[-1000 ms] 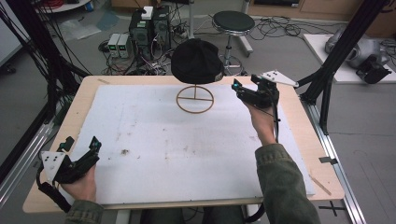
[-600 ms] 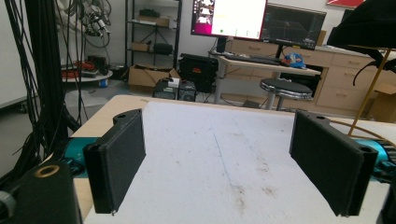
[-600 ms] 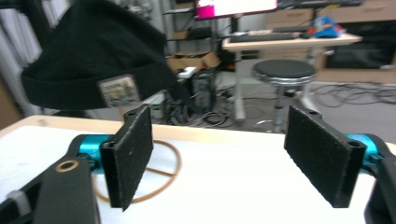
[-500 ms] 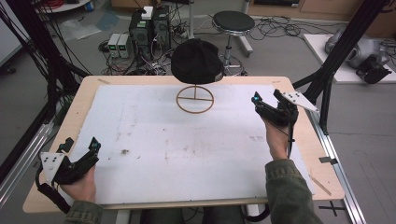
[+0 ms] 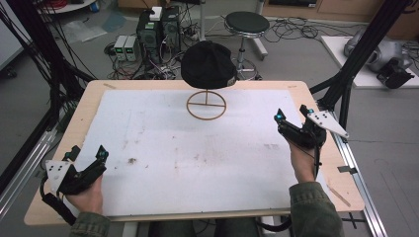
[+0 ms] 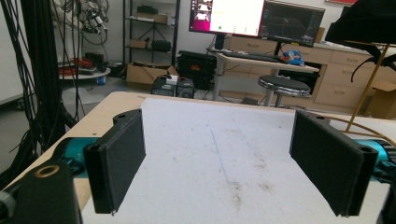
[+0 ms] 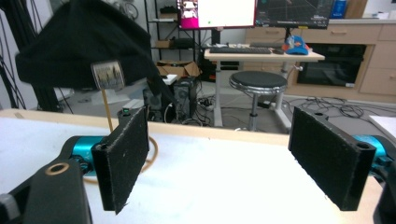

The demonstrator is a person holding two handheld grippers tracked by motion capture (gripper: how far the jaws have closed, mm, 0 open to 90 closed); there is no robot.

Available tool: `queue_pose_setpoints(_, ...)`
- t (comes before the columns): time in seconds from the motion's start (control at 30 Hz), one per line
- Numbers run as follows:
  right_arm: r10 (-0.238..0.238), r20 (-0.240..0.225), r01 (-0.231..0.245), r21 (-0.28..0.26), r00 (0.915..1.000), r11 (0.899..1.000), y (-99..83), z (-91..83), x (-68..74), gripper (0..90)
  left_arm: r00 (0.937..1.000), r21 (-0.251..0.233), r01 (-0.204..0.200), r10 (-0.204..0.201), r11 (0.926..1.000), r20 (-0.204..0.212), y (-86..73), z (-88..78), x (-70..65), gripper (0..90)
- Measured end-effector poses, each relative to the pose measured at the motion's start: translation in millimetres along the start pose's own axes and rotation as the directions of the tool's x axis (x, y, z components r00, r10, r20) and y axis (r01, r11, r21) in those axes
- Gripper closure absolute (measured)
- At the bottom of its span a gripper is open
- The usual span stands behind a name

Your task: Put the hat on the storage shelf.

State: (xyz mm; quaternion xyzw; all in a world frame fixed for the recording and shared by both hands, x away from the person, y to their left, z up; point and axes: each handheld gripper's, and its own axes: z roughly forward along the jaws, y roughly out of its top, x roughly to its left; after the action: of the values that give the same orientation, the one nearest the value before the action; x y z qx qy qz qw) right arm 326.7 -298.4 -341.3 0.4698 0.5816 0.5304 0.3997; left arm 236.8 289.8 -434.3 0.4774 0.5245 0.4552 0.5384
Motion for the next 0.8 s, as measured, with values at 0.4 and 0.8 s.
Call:
queue_pose_setpoints(0.4, 0.076, 0.045, -0.078, 0.048, 0.9961, 0.996, -61.8, -15.2, -15.3, 19.2, 0.9999, 0.008, -0.01, 0.009, 0.9999, 0.006, -0.9, 1.1, -2.9, 18.5)
queue_pose_setpoints(0.8, 0.095, 0.088, -0.1, 0.052, 0.9915, 0.994, -76.3, -19.2, -17.9, 17.4, 0.9998, 0.015, -0.016, 0.015, 0.9998, 0.01, -2.3, 2.4, -3.4, 18.4)
